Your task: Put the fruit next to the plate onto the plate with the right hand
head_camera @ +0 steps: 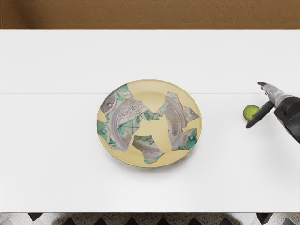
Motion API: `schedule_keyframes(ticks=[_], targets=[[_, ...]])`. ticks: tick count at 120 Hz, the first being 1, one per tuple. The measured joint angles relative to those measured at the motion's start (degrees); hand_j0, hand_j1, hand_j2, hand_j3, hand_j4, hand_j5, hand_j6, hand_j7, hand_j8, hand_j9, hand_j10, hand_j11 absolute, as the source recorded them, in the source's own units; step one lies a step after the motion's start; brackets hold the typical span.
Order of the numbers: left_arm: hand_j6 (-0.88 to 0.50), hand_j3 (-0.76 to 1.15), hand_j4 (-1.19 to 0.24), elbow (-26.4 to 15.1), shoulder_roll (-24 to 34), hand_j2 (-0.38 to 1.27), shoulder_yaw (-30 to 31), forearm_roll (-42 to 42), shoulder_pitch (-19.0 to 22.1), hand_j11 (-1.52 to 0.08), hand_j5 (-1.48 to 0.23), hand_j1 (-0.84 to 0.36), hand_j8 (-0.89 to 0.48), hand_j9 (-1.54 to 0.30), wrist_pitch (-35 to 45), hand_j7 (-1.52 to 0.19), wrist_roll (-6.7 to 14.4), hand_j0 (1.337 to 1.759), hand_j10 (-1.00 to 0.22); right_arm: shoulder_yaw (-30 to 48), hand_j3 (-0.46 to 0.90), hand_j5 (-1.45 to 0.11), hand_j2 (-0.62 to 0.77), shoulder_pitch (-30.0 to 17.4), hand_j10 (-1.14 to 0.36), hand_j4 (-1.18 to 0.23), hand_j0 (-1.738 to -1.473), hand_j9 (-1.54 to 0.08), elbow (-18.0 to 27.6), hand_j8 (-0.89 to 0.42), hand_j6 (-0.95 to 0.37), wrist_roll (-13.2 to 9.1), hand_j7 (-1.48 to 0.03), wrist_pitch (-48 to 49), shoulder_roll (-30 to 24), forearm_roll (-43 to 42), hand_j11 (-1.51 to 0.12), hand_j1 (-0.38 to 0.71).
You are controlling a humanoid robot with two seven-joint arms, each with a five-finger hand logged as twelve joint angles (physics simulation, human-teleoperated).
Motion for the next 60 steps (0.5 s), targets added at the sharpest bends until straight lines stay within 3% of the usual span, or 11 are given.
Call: schedule_keyframes(ticks=[26,60], targets=[[0.00,0.00,0.00,0.0,0.0,0.00,0.0,0.0,0.0,0.00,0.00,0.35,0.00,0.00,0.0,0.00,0.0,1.658,0.00,-5.9,0.00,0.00,0.00,5.3,0.00,0.00,-1.658,0.00,-1.5,0.00,0.00,-0.8,0.00,1.9,2.4,-0.1,0.00,-0.35],[0.00,0.00,0.00,0.0,0.0,0.00,0.0,0.0,0.0,0.00,0.00,0.35,0.00,0.00,0.0,0.00,0.0,1.658,0.00,-9.0,0.00,-0.03,0.00,6.4,-0.02,-0.02,-1.658,-0.03,-4.1,-0.02,-0.03,-1.2,-0.03,2.1,3.7,-0.3,-0.03,-0.32]])
